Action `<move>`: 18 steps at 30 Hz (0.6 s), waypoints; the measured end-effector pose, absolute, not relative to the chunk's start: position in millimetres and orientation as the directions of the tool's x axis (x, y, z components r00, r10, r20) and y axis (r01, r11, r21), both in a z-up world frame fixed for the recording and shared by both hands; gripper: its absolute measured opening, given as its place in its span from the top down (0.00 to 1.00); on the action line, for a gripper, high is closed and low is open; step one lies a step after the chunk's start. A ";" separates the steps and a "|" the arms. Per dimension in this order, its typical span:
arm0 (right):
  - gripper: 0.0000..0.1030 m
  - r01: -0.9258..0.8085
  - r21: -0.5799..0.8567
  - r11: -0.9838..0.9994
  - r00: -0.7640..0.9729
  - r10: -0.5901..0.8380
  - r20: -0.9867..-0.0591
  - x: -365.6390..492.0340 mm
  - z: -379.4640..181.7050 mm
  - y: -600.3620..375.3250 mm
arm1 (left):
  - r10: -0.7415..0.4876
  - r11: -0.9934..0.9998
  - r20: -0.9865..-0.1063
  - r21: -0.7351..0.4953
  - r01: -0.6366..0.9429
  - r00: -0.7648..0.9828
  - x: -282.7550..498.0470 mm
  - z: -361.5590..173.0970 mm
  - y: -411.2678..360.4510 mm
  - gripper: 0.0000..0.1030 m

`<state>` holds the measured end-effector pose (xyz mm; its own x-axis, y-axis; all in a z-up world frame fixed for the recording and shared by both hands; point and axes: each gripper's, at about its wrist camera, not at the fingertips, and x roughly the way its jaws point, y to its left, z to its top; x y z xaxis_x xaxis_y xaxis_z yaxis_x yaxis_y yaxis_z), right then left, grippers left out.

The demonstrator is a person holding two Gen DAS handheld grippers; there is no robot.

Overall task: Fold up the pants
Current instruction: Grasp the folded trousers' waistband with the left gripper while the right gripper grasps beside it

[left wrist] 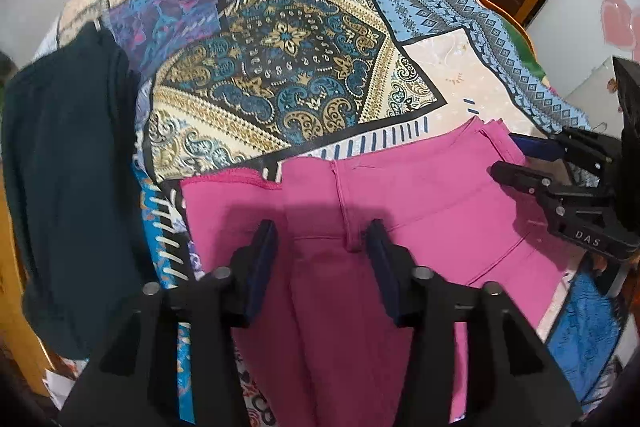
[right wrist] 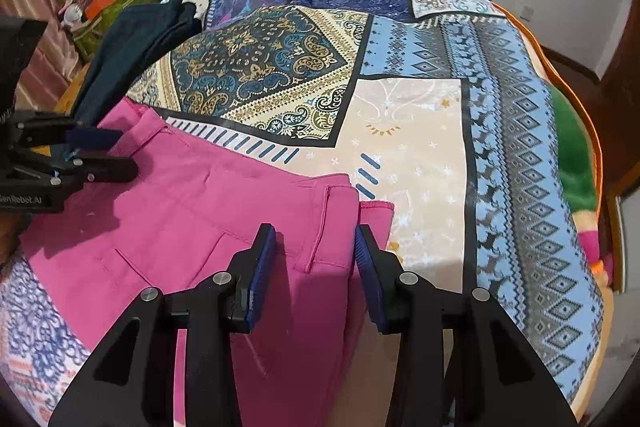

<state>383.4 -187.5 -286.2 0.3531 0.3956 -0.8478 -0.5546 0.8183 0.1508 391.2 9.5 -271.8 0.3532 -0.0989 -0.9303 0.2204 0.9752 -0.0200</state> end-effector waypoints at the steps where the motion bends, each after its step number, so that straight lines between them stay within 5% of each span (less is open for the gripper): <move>1: 0.73 -0.564 0.136 0.814 0.357 0.389 -0.849 382.7 -287.3 -186.8 | -0.089 0.975 -0.930 -0.007 0.224 0.356 390.6 -272.9 8.0 0.60; 7: 0.79 -0.551 0.125 0.825 0.366 0.373 -0.853 385.7 -291.6 -189.5 | -0.064 0.977 -0.924 0.018 0.211 0.377 389.2 -274.6 7.5 0.60; 18: 0.73 -0.522 0.168 0.837 0.387 0.407 -0.828 371.6 -261.6 -202.6 | -0.046 0.984 -0.882 0.040 0.172 0.470 364.1 -230.3 17.5 0.57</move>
<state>371.6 -202.6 -261.6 0.3867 0.4070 -0.8275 -0.5216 0.8365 0.1677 364.1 17.5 -230.3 0.4697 -0.0458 -0.8817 0.1717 0.9843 0.0403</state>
